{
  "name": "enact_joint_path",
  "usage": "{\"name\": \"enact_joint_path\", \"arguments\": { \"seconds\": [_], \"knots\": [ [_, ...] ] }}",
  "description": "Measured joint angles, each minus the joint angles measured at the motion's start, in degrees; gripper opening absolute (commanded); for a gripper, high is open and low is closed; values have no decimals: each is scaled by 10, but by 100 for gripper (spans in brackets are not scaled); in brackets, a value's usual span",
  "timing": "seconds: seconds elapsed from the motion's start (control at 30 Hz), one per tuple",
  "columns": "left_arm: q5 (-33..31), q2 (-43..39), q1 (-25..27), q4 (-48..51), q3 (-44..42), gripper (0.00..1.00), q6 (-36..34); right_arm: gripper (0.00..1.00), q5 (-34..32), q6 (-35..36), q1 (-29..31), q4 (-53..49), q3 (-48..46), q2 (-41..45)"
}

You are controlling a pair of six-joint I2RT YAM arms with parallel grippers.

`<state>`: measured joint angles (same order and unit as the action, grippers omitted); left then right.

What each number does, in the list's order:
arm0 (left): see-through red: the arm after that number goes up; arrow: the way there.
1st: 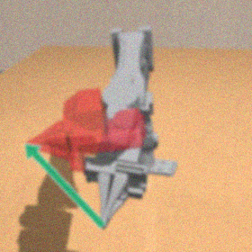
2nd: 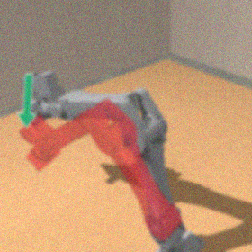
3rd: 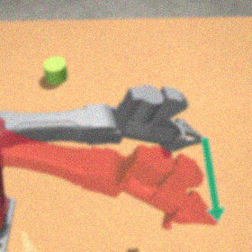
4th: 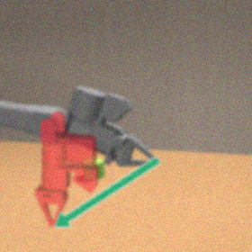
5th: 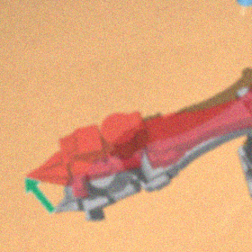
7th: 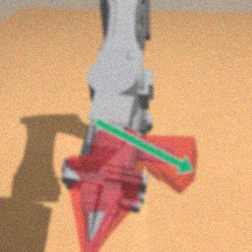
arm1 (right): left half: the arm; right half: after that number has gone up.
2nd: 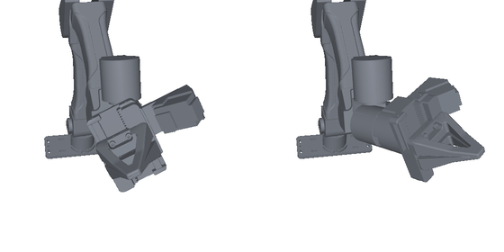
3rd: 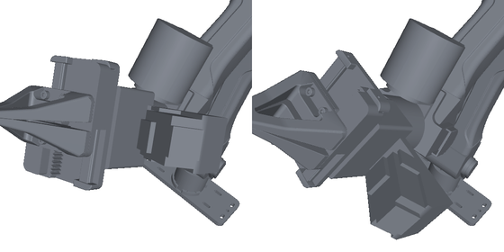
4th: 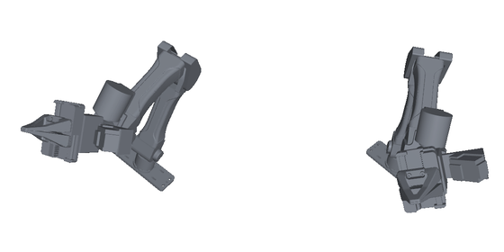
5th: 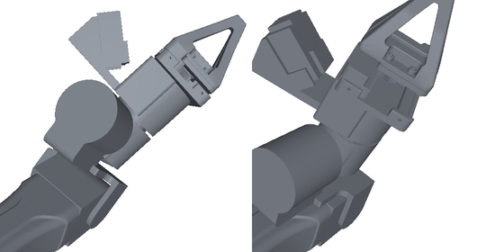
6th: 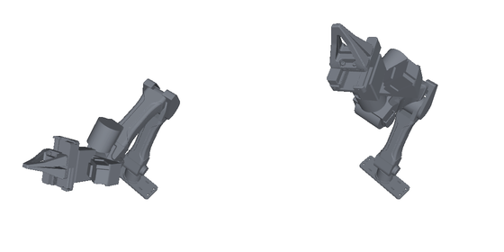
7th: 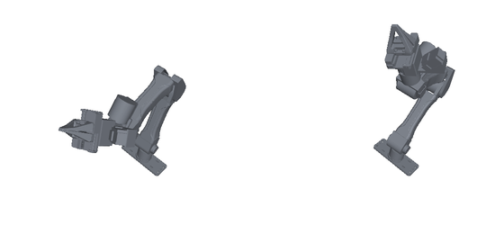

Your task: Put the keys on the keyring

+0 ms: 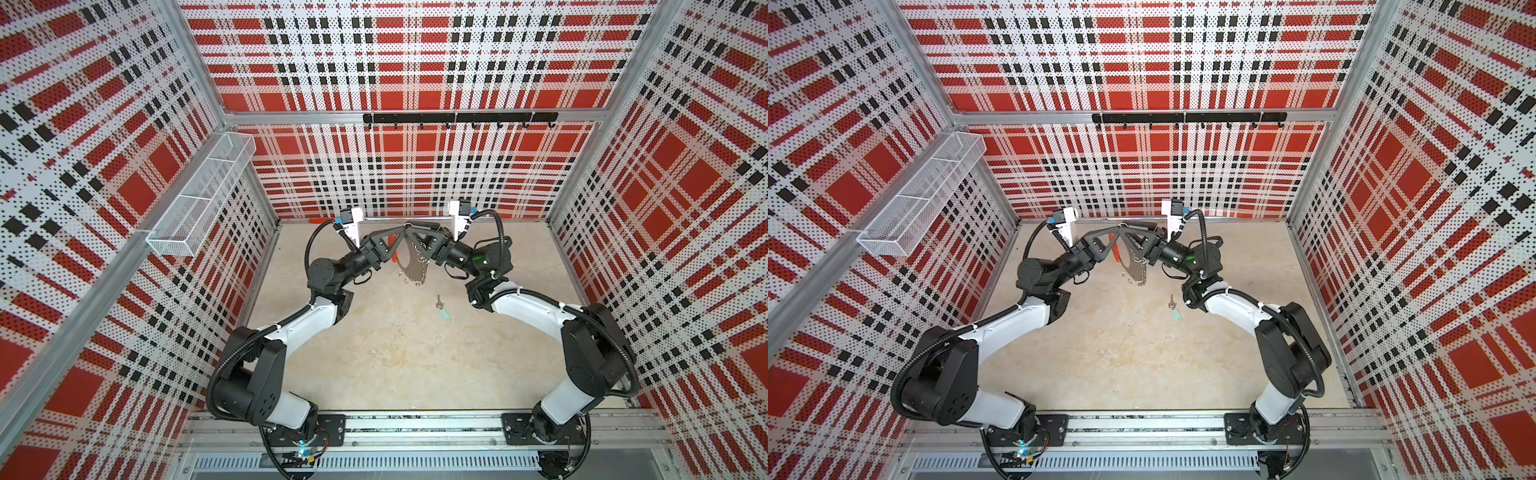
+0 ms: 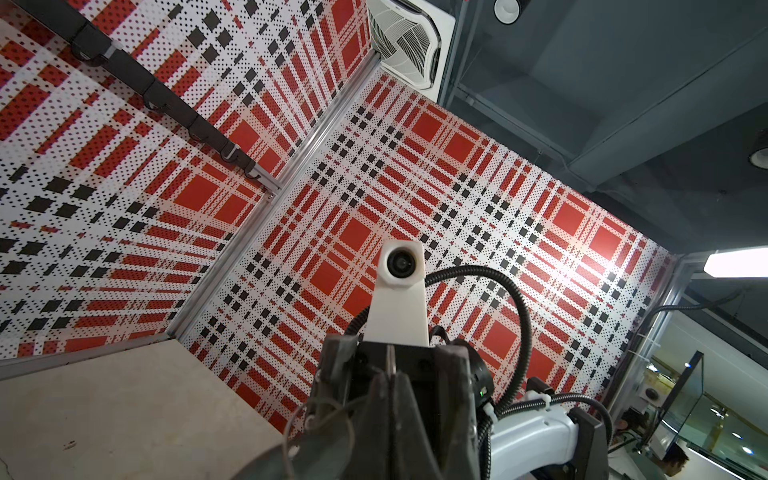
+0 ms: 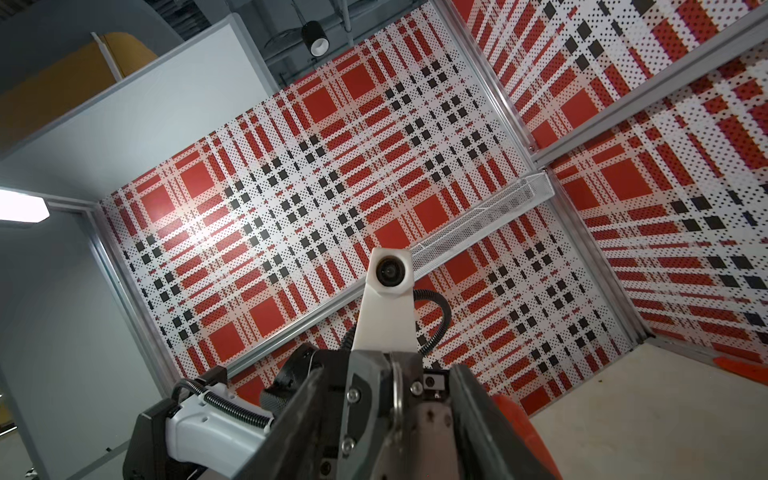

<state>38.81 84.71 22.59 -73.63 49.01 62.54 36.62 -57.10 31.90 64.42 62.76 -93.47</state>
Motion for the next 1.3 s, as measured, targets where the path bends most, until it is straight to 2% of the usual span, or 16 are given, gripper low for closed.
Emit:
{"name": "enact_joint_path", "arguments": {
  "seconds": [0.13, 0.3, 0.47, 0.63, 0.77, 0.87, 1.07, 1.3],
  "knots": [
    [7, 0, 0, 0, 0, 0, 0, 50, 30, 35, -28, -83, 24, 14],
    [14, 0, 0, 0, 0, 0, 1, 36, 85, 72, -40, -182, 71, 14],
    [17, 0, 0, 1, 0, 0, 2, 24, 127, 86, -40, -226, 81, 14],
    [21, 0, 0, 4, 0, 0, 3, 25, 138, 93, -41, -241, 78, 16],
    [23, 0, 0, 5, 0, 0, 3, 34, 135, 98, -54, -252, 55, 31],
    [23, 0, 0, 9, 0, 0, 3, 37, 135, 104, -70, -264, 51, 47],
    [23, 0, 1, 16, 1, 0, 3, 36, 140, 119, -79, -277, 51, 79],
    [24, 0, 5, 21, 2, 0, 2, 35, 162, 121, -68, -283, 54, 76]
  ]
}}
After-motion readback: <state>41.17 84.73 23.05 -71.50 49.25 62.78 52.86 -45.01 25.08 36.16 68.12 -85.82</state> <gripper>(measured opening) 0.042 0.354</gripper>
